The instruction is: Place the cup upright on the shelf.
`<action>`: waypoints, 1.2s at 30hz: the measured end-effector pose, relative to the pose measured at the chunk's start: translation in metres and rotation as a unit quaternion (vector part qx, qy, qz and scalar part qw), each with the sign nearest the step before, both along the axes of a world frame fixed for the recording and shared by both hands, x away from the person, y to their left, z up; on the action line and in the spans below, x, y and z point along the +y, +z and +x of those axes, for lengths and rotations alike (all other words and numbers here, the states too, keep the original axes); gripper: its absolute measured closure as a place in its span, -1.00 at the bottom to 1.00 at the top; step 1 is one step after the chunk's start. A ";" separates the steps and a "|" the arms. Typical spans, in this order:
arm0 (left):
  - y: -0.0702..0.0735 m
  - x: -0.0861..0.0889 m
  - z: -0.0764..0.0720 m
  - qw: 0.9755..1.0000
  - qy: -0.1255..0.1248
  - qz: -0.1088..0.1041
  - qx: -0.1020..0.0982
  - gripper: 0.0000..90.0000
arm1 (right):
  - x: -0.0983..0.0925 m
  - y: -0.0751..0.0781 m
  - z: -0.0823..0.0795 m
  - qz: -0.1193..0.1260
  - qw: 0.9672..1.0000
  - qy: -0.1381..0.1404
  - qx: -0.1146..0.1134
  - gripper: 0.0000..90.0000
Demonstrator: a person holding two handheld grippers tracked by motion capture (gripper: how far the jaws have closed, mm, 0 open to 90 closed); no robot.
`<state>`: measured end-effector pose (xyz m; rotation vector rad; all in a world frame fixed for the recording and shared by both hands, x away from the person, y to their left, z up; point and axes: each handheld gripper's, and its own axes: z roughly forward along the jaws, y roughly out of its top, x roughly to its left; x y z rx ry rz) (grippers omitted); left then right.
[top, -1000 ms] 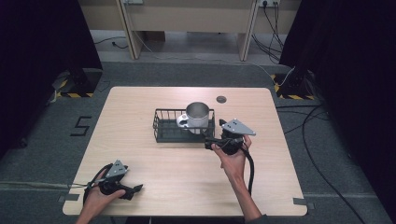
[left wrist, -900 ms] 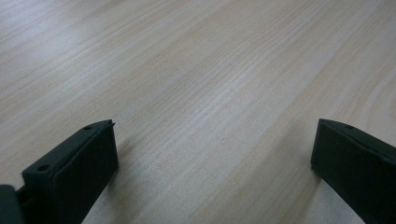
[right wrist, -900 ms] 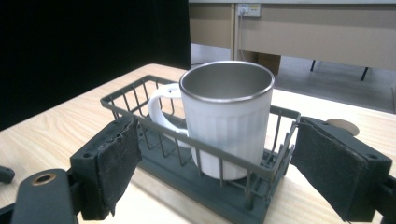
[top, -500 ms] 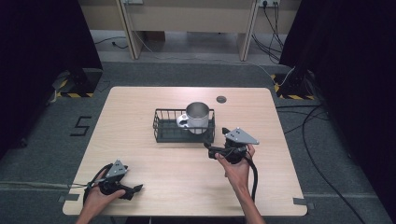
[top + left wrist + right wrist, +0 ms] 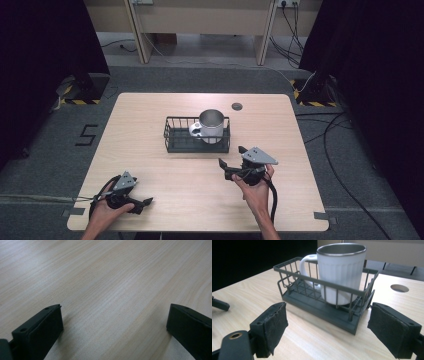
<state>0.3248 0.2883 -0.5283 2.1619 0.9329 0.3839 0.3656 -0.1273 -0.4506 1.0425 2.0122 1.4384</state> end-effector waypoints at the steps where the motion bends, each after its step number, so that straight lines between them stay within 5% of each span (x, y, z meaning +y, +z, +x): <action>1: 0.000 0.000 0.000 1.000 0.000 0.000 0.000 -1.00 | 0.000 -0.001 -0.001 -0.001 1.000 0.001 0.002 -0.66; 36: 0.000 0.000 0.000 1.000 0.000 0.000 0.000 -1.00 | -0.004 -0.037 -0.032 -0.028 0.999 0.019 0.036 -0.66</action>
